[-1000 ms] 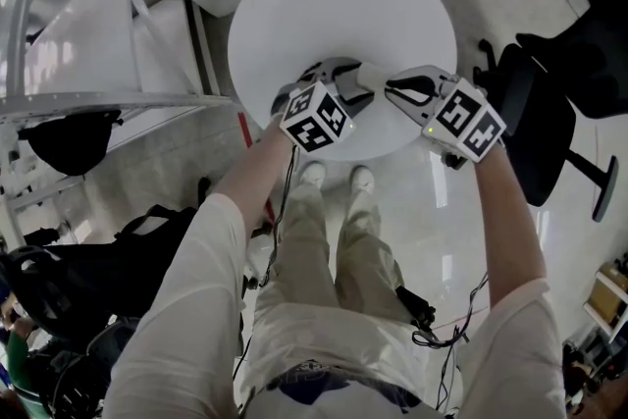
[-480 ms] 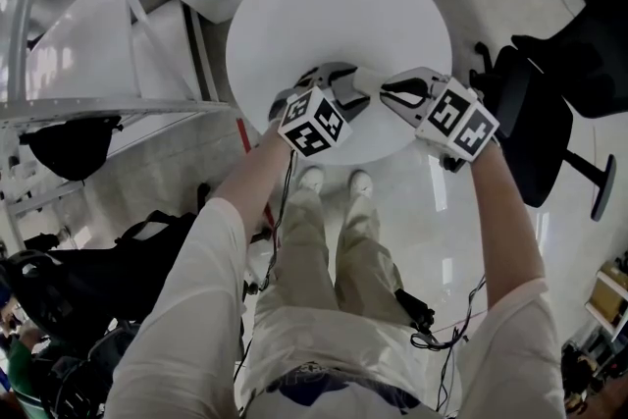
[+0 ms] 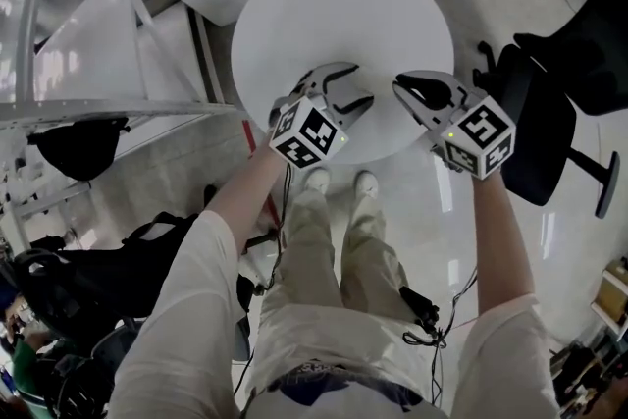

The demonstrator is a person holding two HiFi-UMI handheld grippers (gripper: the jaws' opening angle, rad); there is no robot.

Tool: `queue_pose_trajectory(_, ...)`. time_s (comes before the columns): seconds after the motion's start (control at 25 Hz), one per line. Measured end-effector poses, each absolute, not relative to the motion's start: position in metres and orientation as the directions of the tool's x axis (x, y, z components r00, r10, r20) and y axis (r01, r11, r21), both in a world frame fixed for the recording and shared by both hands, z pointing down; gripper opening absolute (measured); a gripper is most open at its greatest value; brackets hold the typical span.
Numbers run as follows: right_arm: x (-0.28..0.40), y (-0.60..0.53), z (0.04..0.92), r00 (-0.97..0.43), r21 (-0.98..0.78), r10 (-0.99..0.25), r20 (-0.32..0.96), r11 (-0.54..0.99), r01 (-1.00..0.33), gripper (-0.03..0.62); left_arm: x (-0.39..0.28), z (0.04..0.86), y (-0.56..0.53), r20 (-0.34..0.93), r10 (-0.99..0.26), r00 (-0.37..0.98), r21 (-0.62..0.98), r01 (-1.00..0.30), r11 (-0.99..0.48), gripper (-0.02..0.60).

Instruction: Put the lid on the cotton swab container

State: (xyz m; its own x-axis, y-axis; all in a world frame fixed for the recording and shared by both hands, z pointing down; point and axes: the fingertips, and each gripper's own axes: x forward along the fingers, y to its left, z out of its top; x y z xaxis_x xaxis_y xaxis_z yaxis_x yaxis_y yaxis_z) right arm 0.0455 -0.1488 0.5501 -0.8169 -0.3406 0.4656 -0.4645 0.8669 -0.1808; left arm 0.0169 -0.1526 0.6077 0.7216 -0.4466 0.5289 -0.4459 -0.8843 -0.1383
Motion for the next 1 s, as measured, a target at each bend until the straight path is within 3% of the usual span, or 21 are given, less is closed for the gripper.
queue_pose_trajectory(0.2, 0.069, -0.165, 0.508, -0.764, -0.169, -0.533, 0.363, 0.769, -0.616, 0.049, 0.001, 0.557, -0.157, 0.46, -0.517, 0.722, -0.158, -0.506, -0.848, 0.241)
queue_pose_trajectory(0.4, 0.093, -0.174, 0.443, -0.624, -0.185, -0.747, 0.232, 0.596, -0.782, 0.046, -0.02, 0.487, -0.159, 0.361, -0.638, 0.68, -0.113, -0.648, -0.753, 0.232)
queue_pose_trajectory(0.52, 0.09, -0.158, 0.408, -0.588, -0.184, -0.788, 0.182, 0.56, -0.808, 0.044, -0.031, 0.44, -0.15, 0.286, -0.706, 0.648, -0.06, -0.723, -0.688, 0.193)
queue_pose_trajectory(0.76, 0.084, -0.149, 0.354, -0.536, -0.124, -0.84, 0.087, 0.525, -0.842, 0.034, -0.033, 0.37, -0.142, 0.191, -0.809, 0.556, -0.153, -0.797, -0.584, 0.137)
queue_pose_trajectory(1.0, 0.077, -0.13, 0.331, -0.488, 0.009, -0.871, 0.058, 0.49, -0.872, 0.009, -0.031, 0.326, -0.127, 0.085, -0.893, 0.443, -0.097, -0.888, -0.45, 0.062)
